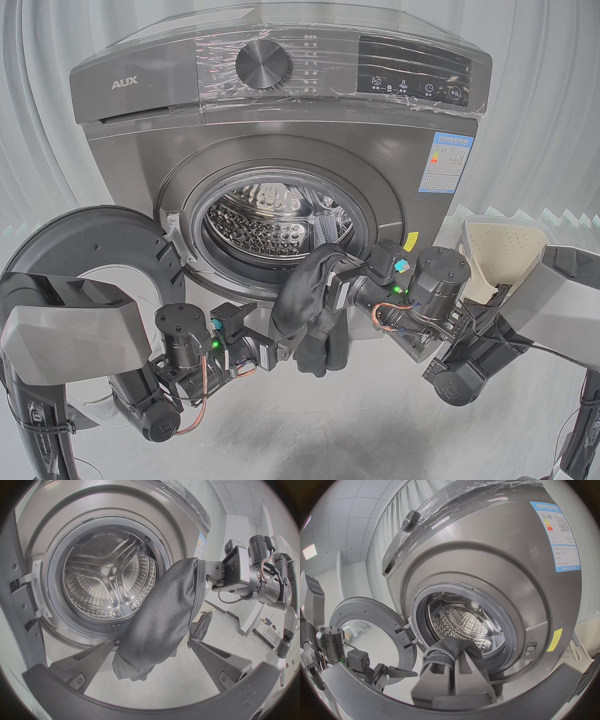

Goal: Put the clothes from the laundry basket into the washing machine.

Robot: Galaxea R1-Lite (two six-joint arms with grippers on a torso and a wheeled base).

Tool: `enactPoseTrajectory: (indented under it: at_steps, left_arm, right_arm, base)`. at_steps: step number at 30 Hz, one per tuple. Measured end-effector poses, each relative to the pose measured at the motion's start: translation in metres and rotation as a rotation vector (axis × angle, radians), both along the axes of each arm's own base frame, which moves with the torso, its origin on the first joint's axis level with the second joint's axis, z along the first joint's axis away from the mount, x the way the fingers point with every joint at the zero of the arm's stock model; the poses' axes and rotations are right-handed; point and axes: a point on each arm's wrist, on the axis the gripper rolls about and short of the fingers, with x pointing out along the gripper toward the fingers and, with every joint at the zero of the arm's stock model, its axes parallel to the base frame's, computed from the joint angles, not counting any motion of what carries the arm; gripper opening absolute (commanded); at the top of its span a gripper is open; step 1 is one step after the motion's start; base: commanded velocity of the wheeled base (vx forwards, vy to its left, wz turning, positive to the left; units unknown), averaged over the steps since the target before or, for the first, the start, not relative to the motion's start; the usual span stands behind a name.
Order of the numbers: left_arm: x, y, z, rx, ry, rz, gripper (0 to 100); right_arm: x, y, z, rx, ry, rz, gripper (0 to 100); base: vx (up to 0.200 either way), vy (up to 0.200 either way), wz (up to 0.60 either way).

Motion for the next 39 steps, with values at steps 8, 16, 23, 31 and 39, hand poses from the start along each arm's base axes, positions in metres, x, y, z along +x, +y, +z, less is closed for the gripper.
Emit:
enactPoseTrajectory:
  at_steps: [8,16,23,31,39]
  left_arm:
    - [0.007,-0.005,-0.002,-0.005,-0.014,0.022,100]
    - [0.011,-0.013,-0.005,-0.011,-0.023,0.008,100]
    - [0.015,-0.021,-0.011,-0.005,-0.028,-0.001,100]
    - [0.029,-0.025,-0.014,-0.009,-0.059,0.055,100]
    - [0.031,-0.018,-0.014,0.006,-0.060,0.073,100]
  right_arm:
    - [0.001,0.004,-0.001,0.004,0.002,-0.016,0]
    - [0.002,0.005,-0.003,0.002,0.005,-0.016,0]
    - [0.001,0.007,-0.004,0.001,0.008,-0.010,0]
    - [0.000,0.008,-0.004,0.002,0.008,-0.007,0]
    - [-0.001,0.007,-0.005,0.002,0.010,-0.006,0]
  base:
    - [0.000,0.000,0.00]
    - [0.000,0.000,0.00]
    - [0.000,0.000,0.00]
    - [0.000,0.000,0.00]
    - [0.000,0.000,0.00]
